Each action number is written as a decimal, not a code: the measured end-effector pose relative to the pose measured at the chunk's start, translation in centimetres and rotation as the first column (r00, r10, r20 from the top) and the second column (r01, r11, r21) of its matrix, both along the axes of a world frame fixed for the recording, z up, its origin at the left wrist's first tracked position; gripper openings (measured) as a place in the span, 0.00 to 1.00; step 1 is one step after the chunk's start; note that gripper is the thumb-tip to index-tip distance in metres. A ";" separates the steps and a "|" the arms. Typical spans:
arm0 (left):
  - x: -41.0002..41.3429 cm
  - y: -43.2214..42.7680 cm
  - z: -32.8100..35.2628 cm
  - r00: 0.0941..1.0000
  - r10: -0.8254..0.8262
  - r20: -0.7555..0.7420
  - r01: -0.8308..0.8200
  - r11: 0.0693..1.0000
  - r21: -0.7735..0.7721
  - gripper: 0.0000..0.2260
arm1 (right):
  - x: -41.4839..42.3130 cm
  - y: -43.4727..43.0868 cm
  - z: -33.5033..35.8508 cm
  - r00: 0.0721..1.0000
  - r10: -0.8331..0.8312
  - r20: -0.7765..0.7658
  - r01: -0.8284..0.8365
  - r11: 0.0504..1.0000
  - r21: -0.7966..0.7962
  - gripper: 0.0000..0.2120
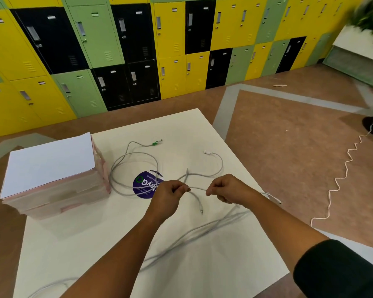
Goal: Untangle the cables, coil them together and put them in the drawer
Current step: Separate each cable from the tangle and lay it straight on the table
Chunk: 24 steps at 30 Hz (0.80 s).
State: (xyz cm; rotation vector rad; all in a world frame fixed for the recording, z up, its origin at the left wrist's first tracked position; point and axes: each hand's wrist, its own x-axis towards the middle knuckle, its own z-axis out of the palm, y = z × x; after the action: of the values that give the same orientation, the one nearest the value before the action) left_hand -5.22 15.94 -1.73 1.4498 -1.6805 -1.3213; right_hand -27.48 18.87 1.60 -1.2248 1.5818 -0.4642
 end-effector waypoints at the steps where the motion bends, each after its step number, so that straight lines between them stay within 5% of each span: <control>1: 0.1 0.0 0.0 1.000 -0.003 -0.008 0.003 1.000 0.010 0.10 | -0.2 0.1 -0.1 1.000 0.004 -0.029 -0.003 1.000 0.015 0.11; 5: 0.1 0.0 -0.1 0.999 -0.026 -0.022 0.027 0.999 0.022 0.10 | -0.9 0.4 -1.0 0.988 -0.010 -0.155 0.009 1.000 -0.010 0.19; 10: 0.4 -0.3 -0.3 0.998 0.006 -0.062 -0.004 0.999 0.033 0.11 | -1.4 0.9 -1.7 0.998 -0.036 -0.056 0.033 0.998 -0.054 0.12; 18: 0.5 -0.4 -0.9 0.998 -0.016 -0.067 0.018 0.999 0.036 0.12 | -2.8 1.8 -3.4 0.968 -0.056 -0.244 0.032 0.994 -0.102 0.07; 24: -0.1 -0.2 -1.2 0.998 -0.053 -0.038 0.055 0.996 0.069 0.10 | -6.1 1.2 -3.1 0.821 -0.155 -0.549 0.056 0.980 -0.193 0.27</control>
State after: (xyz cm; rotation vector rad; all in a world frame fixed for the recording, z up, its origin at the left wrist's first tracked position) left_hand -5.32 15.71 -2.94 1.4204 -1.6761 -1.4403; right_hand -33.63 20.04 -1.52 -1.4988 2.1582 -0.3228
